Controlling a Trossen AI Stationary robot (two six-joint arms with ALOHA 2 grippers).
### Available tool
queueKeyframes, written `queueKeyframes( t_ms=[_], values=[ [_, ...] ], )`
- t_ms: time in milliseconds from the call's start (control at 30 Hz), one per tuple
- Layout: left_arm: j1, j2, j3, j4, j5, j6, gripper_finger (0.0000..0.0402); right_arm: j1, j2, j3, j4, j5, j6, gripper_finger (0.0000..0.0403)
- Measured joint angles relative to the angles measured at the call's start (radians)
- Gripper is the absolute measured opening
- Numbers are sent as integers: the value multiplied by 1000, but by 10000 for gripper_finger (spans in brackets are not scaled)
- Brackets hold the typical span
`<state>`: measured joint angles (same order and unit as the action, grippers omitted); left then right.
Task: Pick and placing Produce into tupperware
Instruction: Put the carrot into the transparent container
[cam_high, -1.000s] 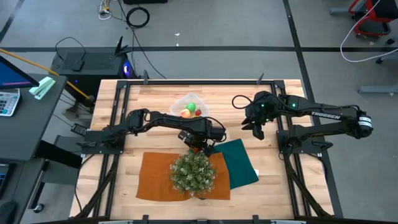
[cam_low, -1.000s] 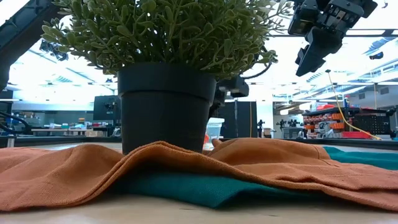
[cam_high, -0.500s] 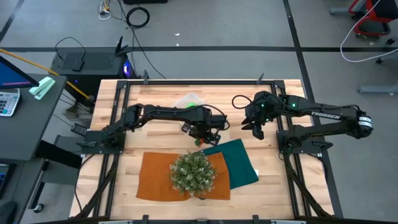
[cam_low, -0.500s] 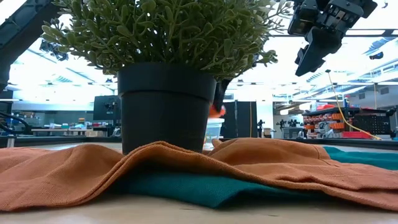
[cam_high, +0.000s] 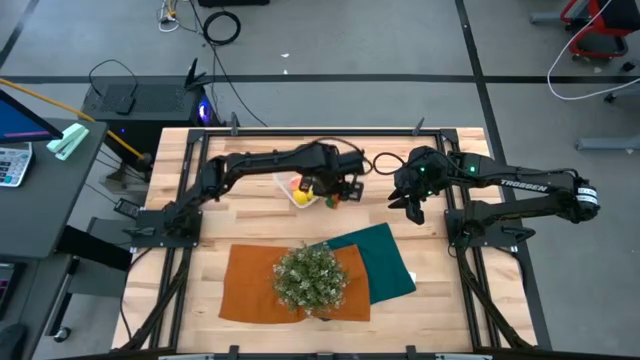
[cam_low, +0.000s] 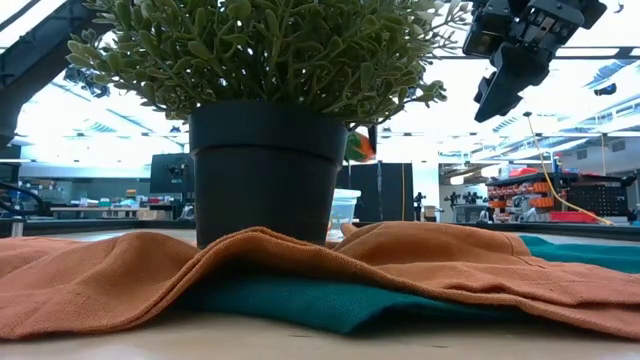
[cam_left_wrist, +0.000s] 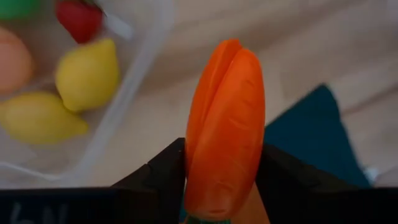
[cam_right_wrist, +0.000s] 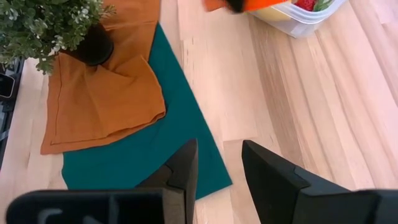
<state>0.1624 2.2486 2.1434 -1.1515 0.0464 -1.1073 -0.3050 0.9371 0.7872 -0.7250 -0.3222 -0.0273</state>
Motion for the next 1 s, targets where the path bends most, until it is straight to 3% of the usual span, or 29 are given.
queueKeyframes(
  t_ms=[167, 333, 667, 1000],
  values=[
    [68, 0, 13, -6, 28, -29, 177, 0, 0, 0, -3, 0, 0, 93],
    [133, 1, 13, -99, 76, 39, 187, 0, 0, 0, -4, 0, 7, 93],
    [225, 1, 12, -275, 36, 179, 169, 0, 0, 0, -10, 0, 8, 93],
    [286, 1, 12, -377, -13, 291, 178, 0, 0, 0, -11, 0, 9, 93]
  ],
)
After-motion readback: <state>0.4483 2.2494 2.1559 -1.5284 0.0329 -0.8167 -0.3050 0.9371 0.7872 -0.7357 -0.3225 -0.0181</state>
